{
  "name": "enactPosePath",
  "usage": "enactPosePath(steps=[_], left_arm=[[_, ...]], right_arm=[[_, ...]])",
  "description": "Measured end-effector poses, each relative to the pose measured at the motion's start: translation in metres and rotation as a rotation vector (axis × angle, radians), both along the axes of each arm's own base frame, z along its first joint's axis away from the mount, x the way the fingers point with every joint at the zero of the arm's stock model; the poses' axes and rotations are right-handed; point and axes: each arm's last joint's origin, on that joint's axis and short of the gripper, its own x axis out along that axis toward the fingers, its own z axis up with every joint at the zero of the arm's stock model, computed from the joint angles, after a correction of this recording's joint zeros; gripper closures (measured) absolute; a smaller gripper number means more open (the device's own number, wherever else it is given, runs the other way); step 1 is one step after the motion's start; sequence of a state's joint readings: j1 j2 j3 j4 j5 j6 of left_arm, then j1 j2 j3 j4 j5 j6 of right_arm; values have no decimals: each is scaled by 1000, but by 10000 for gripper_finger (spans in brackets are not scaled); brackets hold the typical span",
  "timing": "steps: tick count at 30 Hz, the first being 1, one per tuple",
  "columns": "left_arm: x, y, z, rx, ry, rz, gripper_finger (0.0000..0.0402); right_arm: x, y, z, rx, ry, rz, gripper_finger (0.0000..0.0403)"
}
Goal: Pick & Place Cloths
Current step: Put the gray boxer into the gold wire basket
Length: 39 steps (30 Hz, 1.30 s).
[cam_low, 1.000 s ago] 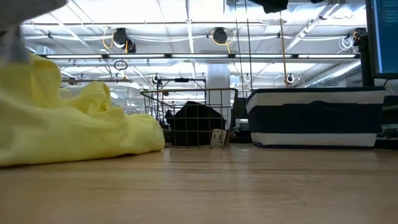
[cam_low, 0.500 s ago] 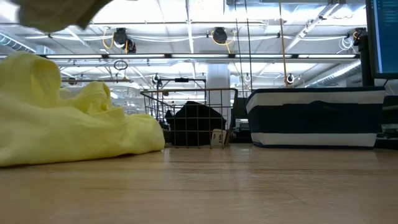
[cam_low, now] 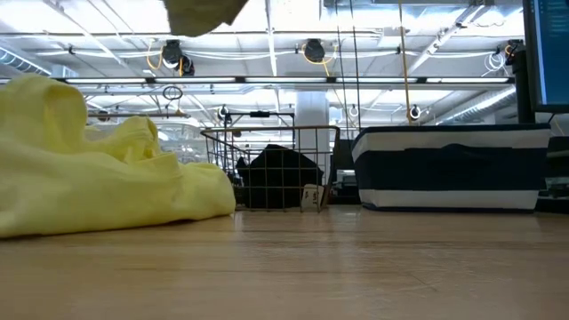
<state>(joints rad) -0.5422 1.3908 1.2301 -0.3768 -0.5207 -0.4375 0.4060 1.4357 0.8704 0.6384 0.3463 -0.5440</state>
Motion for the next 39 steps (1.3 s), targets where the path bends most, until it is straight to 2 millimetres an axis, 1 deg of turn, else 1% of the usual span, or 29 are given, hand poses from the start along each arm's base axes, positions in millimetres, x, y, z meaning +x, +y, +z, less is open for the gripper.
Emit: enactPosePath(steps=[9, 12, 15, 18, 21, 24, 27, 30, 34, 35, 39], left_arm=[[23, 3, -14, 59, 13, -40, 399], [29, 5, -18, 79, 18, -67, 399], [34, 11, -19, 87, 18, -54, 399], [38, 15, -21, 70, 25, -82, 399], [44, 18, -21, 53, 6, -120, 399], [46, 22, -20, 54, -2, -132, 399], [47, 25, -20, 56, 5, -121, 399], [47, 27, -20, 60, 4, -118, 399], [48, 28, -21, 60, 10, -122, 393], [48, 29, -21, 59, 11, -121, 390], [49, 32, -22, 61, 24, -117, 386]], right_arm=[[19, -18, -13, 22, -36, -89, 94], [25, -23, -17, 54, -33, -68, 94], [26, -26, -18, 99, -23, -41, 94], [27, -29, -18, 126, -18, -33, 95], [27, -30, -19, 158, -9, -37, 109], [28, -32, -20, 198, -1, -45, 140], [28, -34, -23, 227, 32, -55, 192], [28, -35, -23, 242, 35, -57, 260], [28, -35, -24, 228, 40, -56, 367], [28, -35, -24, 218, 39, -55, 385], [28, -35, -24, 217, 39, -57, 396]])
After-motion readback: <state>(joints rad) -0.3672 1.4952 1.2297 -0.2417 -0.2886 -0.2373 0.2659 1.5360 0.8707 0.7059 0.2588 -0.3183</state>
